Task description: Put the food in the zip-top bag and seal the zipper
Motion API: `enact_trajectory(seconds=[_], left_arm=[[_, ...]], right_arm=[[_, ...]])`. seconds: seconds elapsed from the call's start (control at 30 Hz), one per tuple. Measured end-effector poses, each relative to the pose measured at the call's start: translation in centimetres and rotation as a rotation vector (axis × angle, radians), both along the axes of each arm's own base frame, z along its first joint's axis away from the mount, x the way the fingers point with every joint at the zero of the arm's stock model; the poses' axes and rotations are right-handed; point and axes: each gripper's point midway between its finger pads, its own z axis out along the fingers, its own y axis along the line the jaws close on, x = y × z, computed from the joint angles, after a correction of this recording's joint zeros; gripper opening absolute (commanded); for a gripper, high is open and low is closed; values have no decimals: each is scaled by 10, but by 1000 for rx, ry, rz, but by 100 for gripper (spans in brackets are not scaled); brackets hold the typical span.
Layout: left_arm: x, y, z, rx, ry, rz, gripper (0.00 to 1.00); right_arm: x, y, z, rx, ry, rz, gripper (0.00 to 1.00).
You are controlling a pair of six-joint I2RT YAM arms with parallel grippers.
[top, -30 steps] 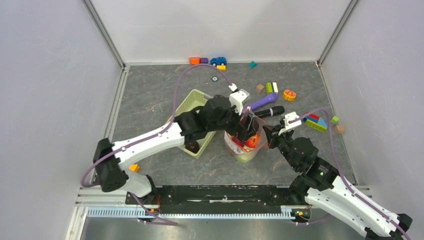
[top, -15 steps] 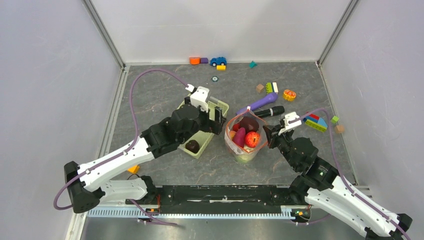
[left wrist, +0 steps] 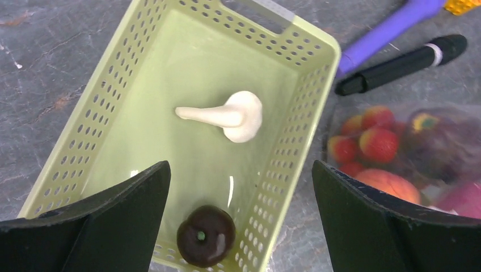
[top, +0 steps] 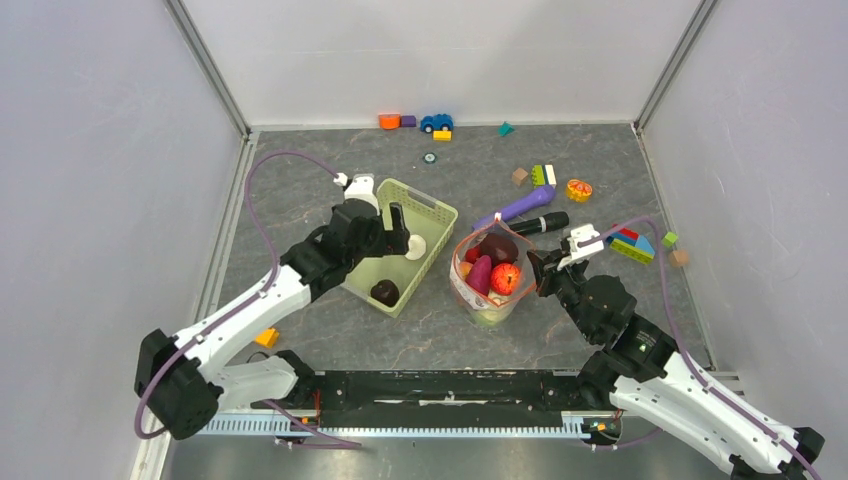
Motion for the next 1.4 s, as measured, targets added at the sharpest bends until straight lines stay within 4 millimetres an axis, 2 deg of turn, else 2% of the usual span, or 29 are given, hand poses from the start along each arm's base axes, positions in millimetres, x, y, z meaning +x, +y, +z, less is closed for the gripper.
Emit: enact_trajectory(seconds=[0.2,0.33,0.53,0.73,0.97,1.2,1.4], left_arm=[[26,10,-37,-14,108,37,100],[33,10,-67,-5,195,29,100],[38,6,-96,17,273,20,100],[50,-2,-111,32,312,17,100],[71,-15,-131,58,359,14,90],[70,-15,-153,100,437,12,86],[69,-14,-155,123,452,-2,82]], right_arm=[[-1,-1,-1,0,-3,1,2],[-1,-1,-1,1,-4,-1,2],[0,-2,-1,1,-4,-5,2],[0,-2,-2,-3,-2,-7,2],[0,-2,-2,-4,-1,-9,2],[0,-2,-2,-4,-1,-10,2],[1,-4,-3,-6,-1,-19,2]])
